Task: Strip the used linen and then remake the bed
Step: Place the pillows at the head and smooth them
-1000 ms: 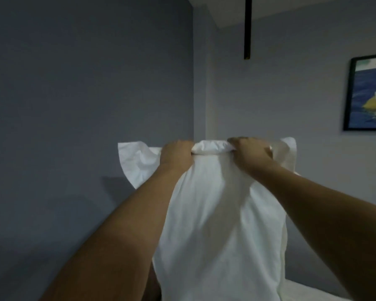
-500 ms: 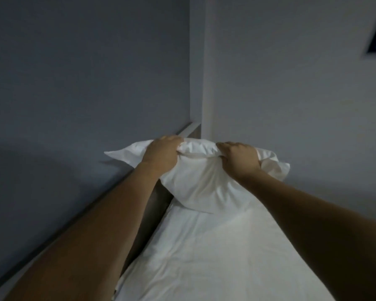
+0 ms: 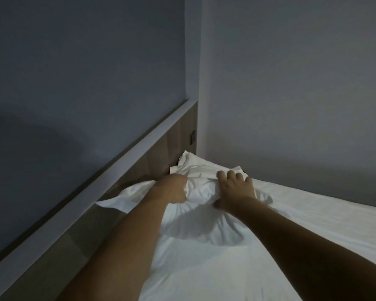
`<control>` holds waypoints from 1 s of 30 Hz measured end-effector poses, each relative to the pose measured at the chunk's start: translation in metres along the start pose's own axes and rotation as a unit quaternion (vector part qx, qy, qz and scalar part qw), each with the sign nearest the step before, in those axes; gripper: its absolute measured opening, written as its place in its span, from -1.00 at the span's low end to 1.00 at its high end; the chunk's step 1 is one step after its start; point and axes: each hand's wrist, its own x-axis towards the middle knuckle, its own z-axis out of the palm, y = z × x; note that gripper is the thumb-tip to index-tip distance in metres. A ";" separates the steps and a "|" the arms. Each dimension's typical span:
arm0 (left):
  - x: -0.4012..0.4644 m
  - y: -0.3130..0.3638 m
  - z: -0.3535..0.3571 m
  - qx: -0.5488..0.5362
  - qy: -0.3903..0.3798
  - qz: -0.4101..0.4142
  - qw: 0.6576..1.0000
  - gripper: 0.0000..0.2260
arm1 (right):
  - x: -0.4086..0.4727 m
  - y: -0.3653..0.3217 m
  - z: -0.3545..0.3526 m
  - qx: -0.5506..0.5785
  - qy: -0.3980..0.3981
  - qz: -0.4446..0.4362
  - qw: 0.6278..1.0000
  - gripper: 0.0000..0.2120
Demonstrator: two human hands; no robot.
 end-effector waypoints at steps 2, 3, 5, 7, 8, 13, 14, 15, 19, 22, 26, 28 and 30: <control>0.002 0.015 0.006 0.016 0.011 0.024 1.000 -0.71 | 0.000 0.008 0.005 0.021 -0.058 0.029 0.998 -0.25; 0.004 0.021 0.006 0.022 0.027 0.032 0.999 -0.73 | 0.000 0.011 0.005 0.046 -0.068 0.036 0.996 -0.34; 0.003 0.031 -0.004 0.028 0.090 0.041 0.995 -0.75 | 0.001 0.015 -0.005 0.088 -0.044 0.041 0.994 -0.57; 0.002 0.035 -0.026 0.043 0.187 0.051 0.980 -0.78 | 0.006 0.019 -0.027 0.106 0.025 0.036 0.993 -0.67; 0.001 0.036 -0.041 0.052 0.239 0.051 0.968 -0.77 | 0.010 0.020 -0.041 0.117 0.066 0.033 0.990 -0.69; 0.002 0.038 -0.134 0.031 0.475 0.061 0.877 -0.77 | 0.029 0.035 -0.136 0.149 0.308 -0.023 0.939 -0.80; 0.001 0.040 -0.153 0.033 0.502 0.065 0.862 -0.73 | 0.028 0.038 -0.153 0.143 0.353 -0.038 0.924 -0.82; 0.001 0.042 -0.170 0.038 0.528 0.069 0.846 -0.70 | 0.027 0.040 -0.169 0.136 0.396 -0.049 0.907 -0.82; -0.004 0.047 -0.203 0.060 0.593 0.083 0.799 -0.66 | 0.020 0.046 -0.190 0.103 0.505 -0.064 0.854 -0.79; -0.002 0.037 -0.163 0.082 0.594 0.095 0.794 -0.67 | 0.021 0.043 -0.148 0.089 0.493 -0.083 0.861 -0.72; 0.005 0.005 -0.028 0.106 0.492 0.100 0.859 -0.64 | 0.015 0.023 -0.013 0.082 0.387 -0.102 0.913 -0.64; 0.000 -0.009 0.055 0.128 0.385 0.088 0.910 -0.65 | 0.003 0.010 0.072 0.080 0.282 -0.092 0.952 -0.63; -0.010 -0.019 0.137 0.146 0.276 0.081 0.946 -0.65 | -0.018 -0.006 0.145 0.067 0.146 -0.075 0.984 -0.58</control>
